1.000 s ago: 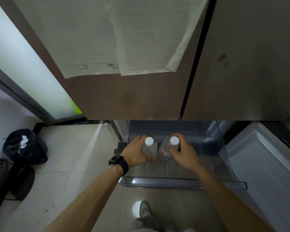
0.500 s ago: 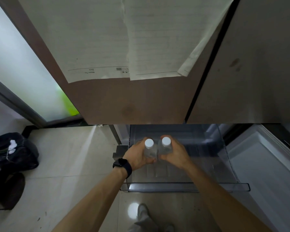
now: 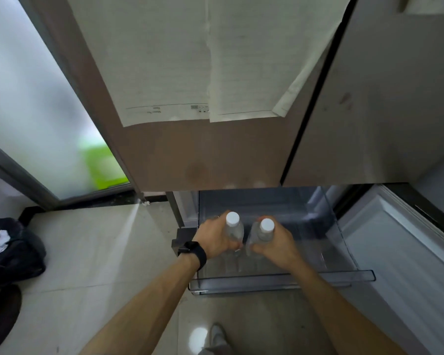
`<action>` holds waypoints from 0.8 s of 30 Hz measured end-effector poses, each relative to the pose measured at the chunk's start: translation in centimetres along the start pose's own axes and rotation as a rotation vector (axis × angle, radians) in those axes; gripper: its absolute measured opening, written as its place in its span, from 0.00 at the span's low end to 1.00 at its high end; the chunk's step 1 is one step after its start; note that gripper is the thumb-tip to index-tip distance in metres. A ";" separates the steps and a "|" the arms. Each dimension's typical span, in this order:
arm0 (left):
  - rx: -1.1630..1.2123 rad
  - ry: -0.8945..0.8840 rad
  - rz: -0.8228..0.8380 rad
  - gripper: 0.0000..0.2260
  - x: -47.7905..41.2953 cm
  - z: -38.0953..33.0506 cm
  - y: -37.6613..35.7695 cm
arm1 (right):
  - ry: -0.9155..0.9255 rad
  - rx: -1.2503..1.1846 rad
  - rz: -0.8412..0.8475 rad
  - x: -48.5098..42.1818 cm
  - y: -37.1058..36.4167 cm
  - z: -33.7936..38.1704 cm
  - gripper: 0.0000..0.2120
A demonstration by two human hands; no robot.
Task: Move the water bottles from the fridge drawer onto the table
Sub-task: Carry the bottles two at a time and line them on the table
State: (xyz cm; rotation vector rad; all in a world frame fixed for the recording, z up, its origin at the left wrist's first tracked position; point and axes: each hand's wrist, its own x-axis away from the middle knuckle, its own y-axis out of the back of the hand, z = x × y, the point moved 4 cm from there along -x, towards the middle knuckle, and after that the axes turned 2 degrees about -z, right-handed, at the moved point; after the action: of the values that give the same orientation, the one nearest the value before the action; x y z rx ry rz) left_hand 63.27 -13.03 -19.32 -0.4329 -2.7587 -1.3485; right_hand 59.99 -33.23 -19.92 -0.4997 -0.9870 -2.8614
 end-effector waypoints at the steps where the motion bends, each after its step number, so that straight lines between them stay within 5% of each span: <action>1: 0.028 0.013 -0.020 0.29 0.4 -0.1 0.3 | 0.027 -0.022 -0.021 0.9 0.8 0.5 0.27; 12: 0.055 -0.016 -0.336 0.33 10.9 -5.2 7.6 | 0.429 -0.051 -0.069 8.6 6.3 4.8 0.31; 19: 0.127 0.140 -0.624 0.34 25.5 -4.5 11.5 | 0.682 -0.065 0.136 15.6 3.4 10.1 0.31; 24: 0.084 0.366 -0.813 0.33 40.3 -1.4 12.4 | 0.825 0.024 0.367 22.9 -5.3 14.0 0.33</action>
State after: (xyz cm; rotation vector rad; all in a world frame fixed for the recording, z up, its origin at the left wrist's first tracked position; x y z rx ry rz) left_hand 27.78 2.40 -2.57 0.9404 -2.7171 -1.2121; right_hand 41.36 -19.66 -5.12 0.4405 -0.6718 -2.3378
